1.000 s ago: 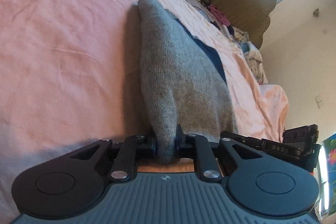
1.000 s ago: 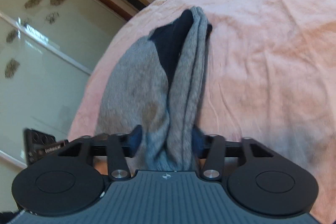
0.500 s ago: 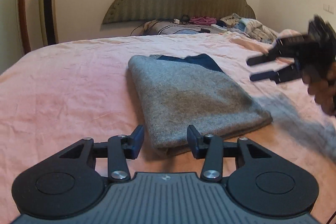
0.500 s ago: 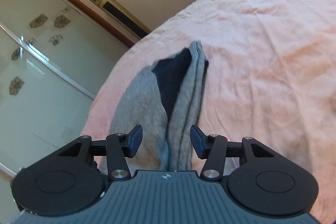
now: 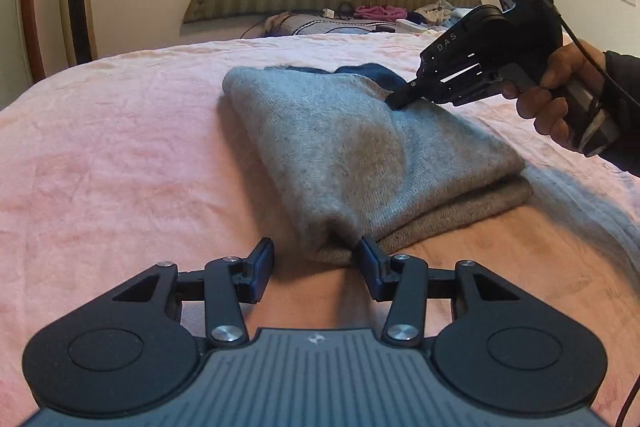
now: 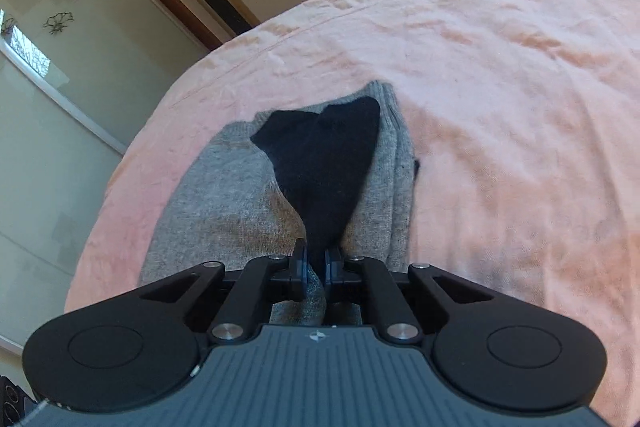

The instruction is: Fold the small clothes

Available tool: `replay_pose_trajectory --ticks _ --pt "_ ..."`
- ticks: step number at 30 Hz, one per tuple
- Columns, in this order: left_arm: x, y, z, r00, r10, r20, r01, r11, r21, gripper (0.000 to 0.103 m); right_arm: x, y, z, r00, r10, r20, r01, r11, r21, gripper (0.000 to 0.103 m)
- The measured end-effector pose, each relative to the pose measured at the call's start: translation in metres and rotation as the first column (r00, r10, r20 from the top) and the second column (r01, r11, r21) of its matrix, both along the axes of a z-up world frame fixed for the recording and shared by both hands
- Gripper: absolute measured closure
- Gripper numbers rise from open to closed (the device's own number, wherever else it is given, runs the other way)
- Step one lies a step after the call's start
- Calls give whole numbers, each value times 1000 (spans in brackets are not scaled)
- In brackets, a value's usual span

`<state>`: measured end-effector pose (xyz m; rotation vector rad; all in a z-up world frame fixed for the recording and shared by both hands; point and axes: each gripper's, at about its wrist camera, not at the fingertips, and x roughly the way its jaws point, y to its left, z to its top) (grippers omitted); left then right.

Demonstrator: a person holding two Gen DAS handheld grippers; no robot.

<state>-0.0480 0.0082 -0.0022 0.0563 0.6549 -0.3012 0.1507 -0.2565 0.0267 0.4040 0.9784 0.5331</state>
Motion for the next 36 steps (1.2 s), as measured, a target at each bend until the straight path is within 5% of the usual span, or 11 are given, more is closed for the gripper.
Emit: replay_pose_trajectory --ticks 3,6,14,15,17,24,27,29,30,32,36 --pt "-5 8 7 1000 10 -10 -10 1000 -28 56 -22 0 11 1000 9 5 -9 999 40 72" --pt "-18 13 15 999 26 45 -27 1000 12 57 -54 -14 24 999 16 42 -21 991 130 37" --pt "-10 2 15 994 50 99 -58 995 82 58 -91 -7 19 996 85 14 -85 996 39 44" --pt "-7 -1 14 993 57 107 -66 994 90 61 -90 -3 15 995 95 1 -95 995 23 50" --pt "-2 -4 10 994 65 84 -74 991 114 94 -91 3 8 992 124 -10 -125 992 -36 91" --pt "-8 15 4 996 85 32 -87 995 56 97 -97 -13 -4 993 116 19 -116 993 -32 97" --pt "-12 32 14 999 45 -30 -47 994 -100 92 -102 -23 4 996 90 11 -90 994 58 68" --pt "-11 53 18 993 36 -112 -64 963 -262 77 -110 -38 14 998 59 34 -63 989 132 33" --pt "-9 67 17 988 57 -146 -105 933 -344 71 -113 -47 17 999 34 37 -39 988 147 28" --pt "0 89 12 971 111 -210 -197 872 -449 50 -114 -60 14 1000 10 -4 -10 986 164 29" --pt "32 104 -14 930 47 -365 -285 718 -634 51 -103 -60 -14 990 40 -136 -5 970 244 31"
